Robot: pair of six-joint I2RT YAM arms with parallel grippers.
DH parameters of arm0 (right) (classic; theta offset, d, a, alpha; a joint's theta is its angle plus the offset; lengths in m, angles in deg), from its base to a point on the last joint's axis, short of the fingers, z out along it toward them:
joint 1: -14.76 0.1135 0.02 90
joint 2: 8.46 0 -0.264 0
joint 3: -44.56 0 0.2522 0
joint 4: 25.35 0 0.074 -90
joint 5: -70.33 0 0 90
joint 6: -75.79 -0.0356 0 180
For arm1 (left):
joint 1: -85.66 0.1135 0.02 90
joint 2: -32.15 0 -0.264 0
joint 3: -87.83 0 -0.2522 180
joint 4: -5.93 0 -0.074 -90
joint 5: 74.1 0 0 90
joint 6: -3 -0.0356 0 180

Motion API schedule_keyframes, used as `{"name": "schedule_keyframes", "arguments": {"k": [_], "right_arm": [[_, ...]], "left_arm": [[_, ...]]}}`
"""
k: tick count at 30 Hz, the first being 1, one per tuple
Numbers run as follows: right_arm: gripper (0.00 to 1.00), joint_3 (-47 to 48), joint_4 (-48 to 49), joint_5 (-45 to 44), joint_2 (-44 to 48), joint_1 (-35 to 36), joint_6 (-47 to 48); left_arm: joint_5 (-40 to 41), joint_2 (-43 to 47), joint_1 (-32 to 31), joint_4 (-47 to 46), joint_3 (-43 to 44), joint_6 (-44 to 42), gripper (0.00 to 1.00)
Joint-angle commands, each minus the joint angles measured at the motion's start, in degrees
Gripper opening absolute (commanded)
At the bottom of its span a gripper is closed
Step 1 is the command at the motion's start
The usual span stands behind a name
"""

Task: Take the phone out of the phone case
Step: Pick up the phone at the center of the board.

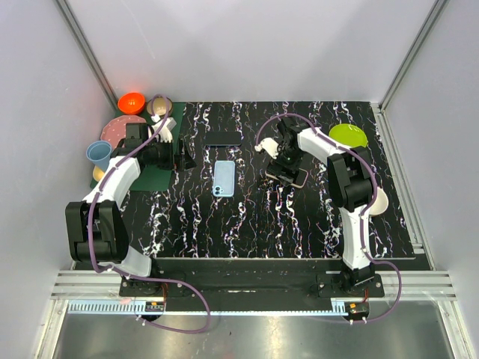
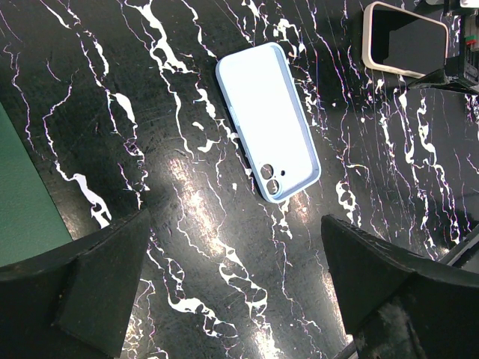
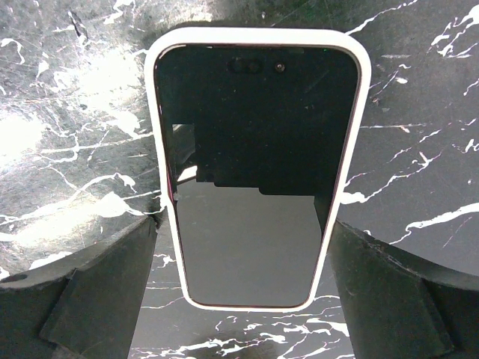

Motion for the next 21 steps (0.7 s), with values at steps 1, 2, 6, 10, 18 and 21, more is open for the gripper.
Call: {"name": "schedule_keyframes", "arguments": {"k": [1,2,6,10,18,21], "right_arm": [[0.99,0.4,1.4,-0.5,-1.9,1.1,1.1],[0.98,0.3,1.8,-0.4,-1.9,1.0,1.0],[0.98,0.4,3.6,-0.2,-1.5,1.2,-1.2],[0.97,0.9,4.3,0.7,-1.4,1.1,-2.8],[0.92,0.8,4.9,0.7,-1.8,1.0,-4.5],[0.75,0.2,4.8,0.3,-1.9,1.1,-3.9]], "left_arm": [[-2.0,-0.2,0.5,-2.2,0.0,0.5,0.99],[-2.0,-0.2,0.5,-2.1,0.0,0.6,0.99],[-2.0,-0.2,0.5,-2.1,0.0,0.7,0.99],[-2.0,-0.2,0.6,-2.2,0.0,0.7,0.99],[-2.3,-0.2,0.7,-2.2,0.0,0.8,0.99],[-2.4,-0.2,0.7,-2.1,0.0,0.8,0.99]]}}
